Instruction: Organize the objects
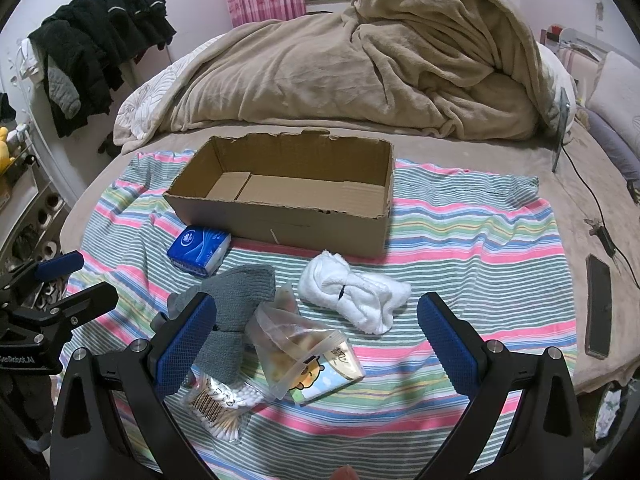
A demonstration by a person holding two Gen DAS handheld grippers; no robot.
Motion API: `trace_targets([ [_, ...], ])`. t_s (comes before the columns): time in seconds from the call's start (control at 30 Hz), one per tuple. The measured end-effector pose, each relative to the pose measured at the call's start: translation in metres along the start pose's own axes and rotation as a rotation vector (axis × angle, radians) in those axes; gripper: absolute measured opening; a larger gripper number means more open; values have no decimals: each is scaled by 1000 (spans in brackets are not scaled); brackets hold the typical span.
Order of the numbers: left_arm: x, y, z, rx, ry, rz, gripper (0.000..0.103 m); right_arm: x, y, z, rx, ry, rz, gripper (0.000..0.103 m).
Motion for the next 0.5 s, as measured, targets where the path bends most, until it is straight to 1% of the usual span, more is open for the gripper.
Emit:
trace_targets([
  [0.5, 0, 0, 1, -5, 0, -3, 102, -1, 1, 0, 0, 2, 1, 102],
])
Point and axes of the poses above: each gripper's, at about its wrist camera, not at the fingertips, and x roughly the way its jaws point, y to its right, z to its underside, the point moved 3 cm from there along x, roughly the way its jaws point, and after that the axes turned 6 degrees about -x, right-handed, at the moved point
